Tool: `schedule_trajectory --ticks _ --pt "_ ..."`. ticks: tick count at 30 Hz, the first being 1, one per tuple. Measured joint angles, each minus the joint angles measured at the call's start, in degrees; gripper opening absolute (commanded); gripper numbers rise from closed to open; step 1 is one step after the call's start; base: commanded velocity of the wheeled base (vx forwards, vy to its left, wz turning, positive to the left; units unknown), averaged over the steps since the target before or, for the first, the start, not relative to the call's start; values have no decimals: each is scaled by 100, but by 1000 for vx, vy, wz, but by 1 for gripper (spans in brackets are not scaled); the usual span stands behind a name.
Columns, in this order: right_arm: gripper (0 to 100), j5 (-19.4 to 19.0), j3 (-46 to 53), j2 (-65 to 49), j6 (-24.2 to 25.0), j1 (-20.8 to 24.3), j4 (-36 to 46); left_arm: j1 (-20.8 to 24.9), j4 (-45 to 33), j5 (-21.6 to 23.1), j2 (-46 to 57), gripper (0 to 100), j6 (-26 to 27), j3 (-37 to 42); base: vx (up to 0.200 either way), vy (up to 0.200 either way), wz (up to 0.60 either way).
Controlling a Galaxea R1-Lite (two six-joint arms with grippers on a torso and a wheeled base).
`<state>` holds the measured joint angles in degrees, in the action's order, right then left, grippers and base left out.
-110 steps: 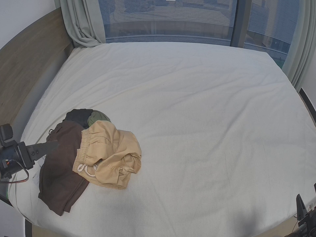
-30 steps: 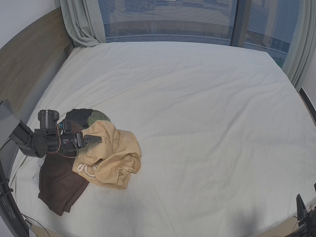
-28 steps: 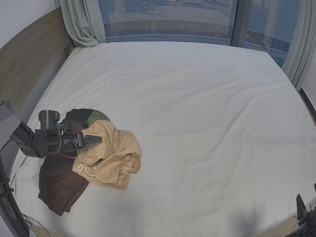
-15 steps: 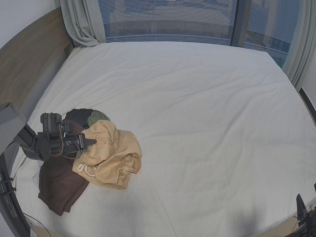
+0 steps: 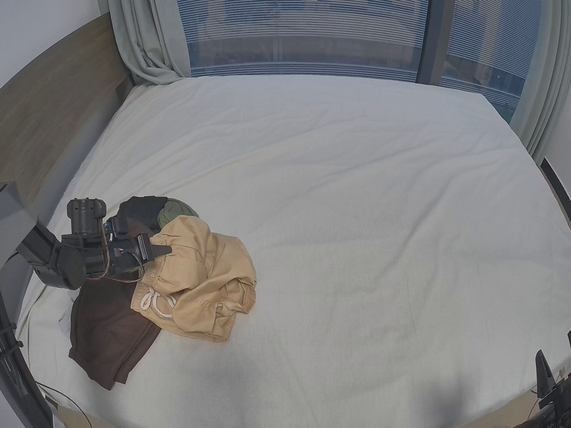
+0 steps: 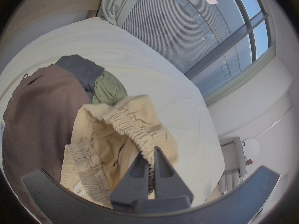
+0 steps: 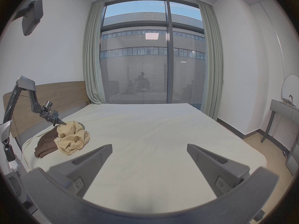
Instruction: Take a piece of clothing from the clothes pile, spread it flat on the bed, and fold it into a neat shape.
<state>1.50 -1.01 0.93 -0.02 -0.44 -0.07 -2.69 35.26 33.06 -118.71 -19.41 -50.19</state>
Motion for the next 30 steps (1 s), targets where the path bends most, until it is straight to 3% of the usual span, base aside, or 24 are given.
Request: schedule_trajectory --ticks 17,30 --pt "100 0 0 0 2 0 0 285 183 -52 931 0 -1128 173 0 0 0" --pt "100 2 0 0 18 0 0 530 289 55 1618 0 -2630 575 0 0 0"
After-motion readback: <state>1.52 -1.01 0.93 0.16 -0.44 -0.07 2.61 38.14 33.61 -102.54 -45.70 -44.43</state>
